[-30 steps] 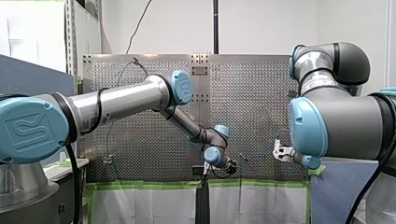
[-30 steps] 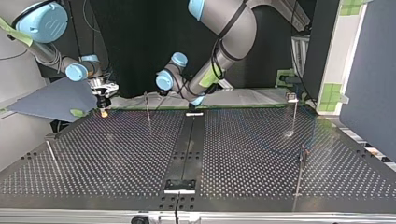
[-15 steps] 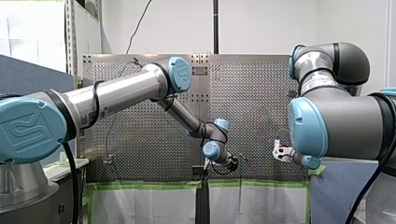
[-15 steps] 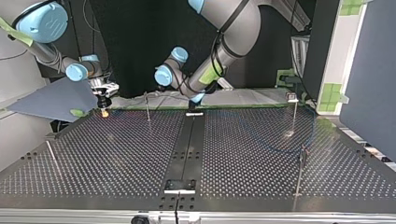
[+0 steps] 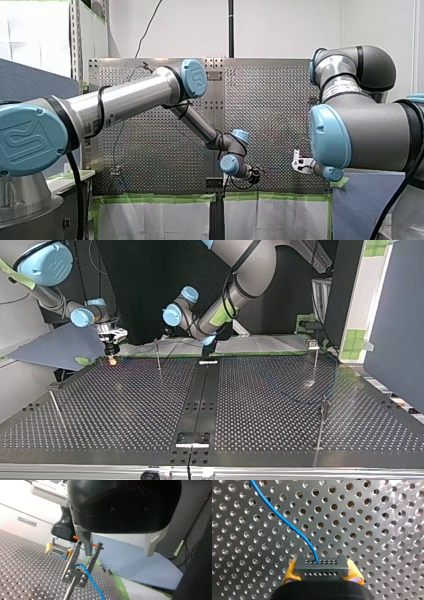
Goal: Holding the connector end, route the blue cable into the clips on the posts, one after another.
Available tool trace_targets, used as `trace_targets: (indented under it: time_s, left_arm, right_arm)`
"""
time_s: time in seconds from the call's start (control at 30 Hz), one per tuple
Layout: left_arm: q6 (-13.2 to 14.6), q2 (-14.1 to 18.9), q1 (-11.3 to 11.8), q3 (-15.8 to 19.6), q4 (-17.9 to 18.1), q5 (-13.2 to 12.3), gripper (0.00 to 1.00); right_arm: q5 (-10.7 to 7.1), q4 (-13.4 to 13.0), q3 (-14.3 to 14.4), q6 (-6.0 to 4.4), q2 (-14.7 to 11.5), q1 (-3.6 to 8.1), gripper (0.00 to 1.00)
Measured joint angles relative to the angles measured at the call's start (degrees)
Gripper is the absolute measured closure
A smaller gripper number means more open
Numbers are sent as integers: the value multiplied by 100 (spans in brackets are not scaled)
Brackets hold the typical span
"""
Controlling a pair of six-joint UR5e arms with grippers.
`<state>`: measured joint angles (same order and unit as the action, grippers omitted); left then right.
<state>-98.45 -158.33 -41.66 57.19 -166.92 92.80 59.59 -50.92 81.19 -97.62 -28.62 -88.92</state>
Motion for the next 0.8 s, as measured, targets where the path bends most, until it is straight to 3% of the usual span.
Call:
trace_targets:
  time_s: [0.8]
  left_arm:
    - [-34, 105, -198, 1, 148, 233, 0]
  right_arm:
    - [-7, 21, 0, -4, 6, 24, 100]
